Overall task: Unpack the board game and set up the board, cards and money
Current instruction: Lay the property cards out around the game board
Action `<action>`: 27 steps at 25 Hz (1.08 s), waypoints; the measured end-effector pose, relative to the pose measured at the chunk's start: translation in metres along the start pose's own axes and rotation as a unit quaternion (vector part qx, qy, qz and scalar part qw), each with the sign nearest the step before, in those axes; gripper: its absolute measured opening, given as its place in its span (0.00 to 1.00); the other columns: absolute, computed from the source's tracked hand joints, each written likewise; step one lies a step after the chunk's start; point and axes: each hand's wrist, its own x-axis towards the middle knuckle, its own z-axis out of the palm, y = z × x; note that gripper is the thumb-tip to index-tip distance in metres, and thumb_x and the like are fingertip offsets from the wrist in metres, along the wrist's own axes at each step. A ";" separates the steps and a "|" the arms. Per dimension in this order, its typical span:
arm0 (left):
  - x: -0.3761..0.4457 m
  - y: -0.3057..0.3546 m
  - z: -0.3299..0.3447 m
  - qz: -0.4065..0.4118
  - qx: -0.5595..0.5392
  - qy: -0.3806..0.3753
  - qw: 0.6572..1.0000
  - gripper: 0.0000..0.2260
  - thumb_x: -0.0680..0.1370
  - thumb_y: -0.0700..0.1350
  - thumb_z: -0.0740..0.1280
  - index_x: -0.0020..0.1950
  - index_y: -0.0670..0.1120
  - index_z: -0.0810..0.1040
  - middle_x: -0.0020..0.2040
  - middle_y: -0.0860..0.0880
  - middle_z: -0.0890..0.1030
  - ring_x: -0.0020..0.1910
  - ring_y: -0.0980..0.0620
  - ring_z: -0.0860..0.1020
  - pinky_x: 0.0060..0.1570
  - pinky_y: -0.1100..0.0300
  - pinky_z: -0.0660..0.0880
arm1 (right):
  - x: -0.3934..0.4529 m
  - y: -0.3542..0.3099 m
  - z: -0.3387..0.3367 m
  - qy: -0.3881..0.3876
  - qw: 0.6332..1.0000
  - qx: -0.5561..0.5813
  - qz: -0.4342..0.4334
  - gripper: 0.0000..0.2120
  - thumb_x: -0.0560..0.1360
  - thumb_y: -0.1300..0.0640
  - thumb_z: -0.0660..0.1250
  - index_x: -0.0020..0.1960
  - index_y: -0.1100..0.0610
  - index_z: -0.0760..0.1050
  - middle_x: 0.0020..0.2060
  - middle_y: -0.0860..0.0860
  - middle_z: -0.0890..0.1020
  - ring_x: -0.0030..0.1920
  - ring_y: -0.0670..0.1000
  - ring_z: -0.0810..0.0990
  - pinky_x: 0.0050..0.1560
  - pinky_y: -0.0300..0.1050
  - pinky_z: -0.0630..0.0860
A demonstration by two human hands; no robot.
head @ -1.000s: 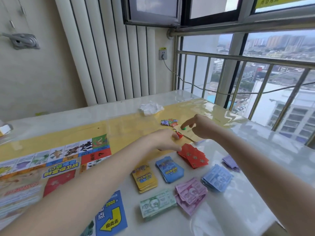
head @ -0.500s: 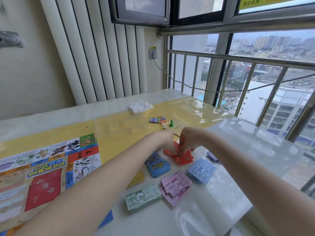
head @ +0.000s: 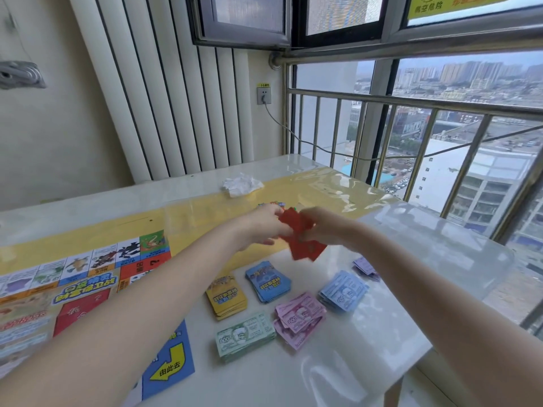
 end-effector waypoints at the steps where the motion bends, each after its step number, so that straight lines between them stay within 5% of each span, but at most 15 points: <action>1: 0.001 -0.002 -0.004 0.006 -0.011 0.029 0.999 0.14 0.76 0.42 0.65 0.62 0.45 0.71 0.54 0.48 0.76 0.55 0.49 0.75 0.56 0.56 0.73 | 0.002 -0.001 -0.007 0.038 0.996 -0.083 -0.012 0.11 0.75 0.65 0.62 0.57 0.62 0.71 0.49 0.57 0.78 0.46 0.53 0.76 0.49 0.46 0.76; 4: 0.002 -0.008 -0.004 -0.003 -0.014 0.082 0.996 0.12 0.77 0.40 0.61 0.61 0.43 0.72 0.57 0.45 0.72 0.59 0.47 0.72 0.61 0.54 0.70 | 0.002 -0.005 -0.005 0.052 0.963 -0.262 -0.039 0.11 0.75 0.67 0.59 0.57 0.62 0.70 0.45 0.55 0.74 0.44 0.52 0.72 0.45 0.46 0.74; 6: 0.000 -0.013 0.010 -0.009 -0.065 0.062 0.996 0.05 0.76 0.36 0.60 0.47 0.44 0.73 0.50 0.44 0.71 0.50 0.48 0.71 0.52 0.58 0.68 | 0.001 -0.002 0.011 0.012 0.965 -0.256 -0.057 0.10 0.77 0.63 0.58 0.58 0.62 0.69 0.49 0.57 0.76 0.45 0.53 0.72 0.45 0.46 0.72; 8: -0.003 -0.016 0.026 -0.015 -0.089 0.034 0.995 0.10 0.75 0.33 0.58 0.38 0.46 0.71 0.42 0.44 0.73 0.42 0.49 0.70 0.44 0.59 0.66 | 0.001 0.005 0.025 0.008 0.976 -0.209 -0.067 0.14 0.78 0.58 0.58 0.62 0.61 0.67 0.54 0.58 0.76 0.50 0.55 0.73 0.45 0.43 0.67; 13: -0.005 -0.015 0.036 -0.028 -0.127 0.009 0.991 0.14 0.75 0.36 0.59 0.60 0.42 0.74 0.51 0.42 0.76 0.51 0.47 0.73 0.52 0.56 0.69 | 0.010 0.012 0.031 0.040 0.982 -0.181 -0.039 0.10 0.77 0.61 0.58 0.55 0.64 0.72 0.49 0.58 0.78 0.46 0.54 0.74 0.42 0.42 0.66; 16: -0.018 -0.015 0.012 -0.033 -0.260 0.036 0.964 0.23 0.78 0.46 0.64 0.72 0.45 0.63 0.67 0.41 0.67 0.64 0.42 0.70 0.65 0.51 0.68 | 0.015 -0.006 0.020 0.160 0.985 0.028 -0.060 0.11 0.75 0.62 0.61 0.58 0.60 0.73 0.48 0.56 0.79 0.49 0.57 0.78 0.47 0.48 0.74; 20: -0.041 -0.017 -0.021 0.032 -0.396 0.025 0.917 0.13 0.78 0.46 0.63 0.62 0.43 0.71 0.52 0.43 0.76 0.40 0.49 0.78 0.46 0.59 0.77 | 0.015 -0.065 0.028 0.236 0.939 0.198 -0.153 0.14 0.70 0.70 0.59 0.53 0.59 0.75 0.45 0.54 0.78 0.45 0.53 0.76 0.37 0.34 0.70; 23: -0.057 -0.029 -0.039 0.049 -0.381 0.061 0.921 0.09 0.79 0.43 0.60 0.57 0.44 0.74 0.46 0.47 0.78 0.37 0.50 0.78 0.41 0.59 0.79 | 0.021 -0.097 0.049 0.258 0.931 0.164 -0.200 0.14 0.67 0.71 0.60 0.51 0.62 0.73 0.46 0.56 0.74 0.45 0.54 0.73 0.36 0.36 0.62; 27: -0.074 -0.052 -0.062 0.016 -0.371 0.064 0.926 0.08 0.79 0.42 0.60 0.57 0.41 0.73 0.48 0.43 0.77 0.40 0.45 0.78 0.46 0.53 0.79 | 0.025 -0.115 0.066 0.148 0.940 0.194 -0.240 0.14 0.70 0.67 0.63 0.55 0.61 0.71 0.51 0.59 0.74 0.50 0.55 0.73 0.45 0.39 0.68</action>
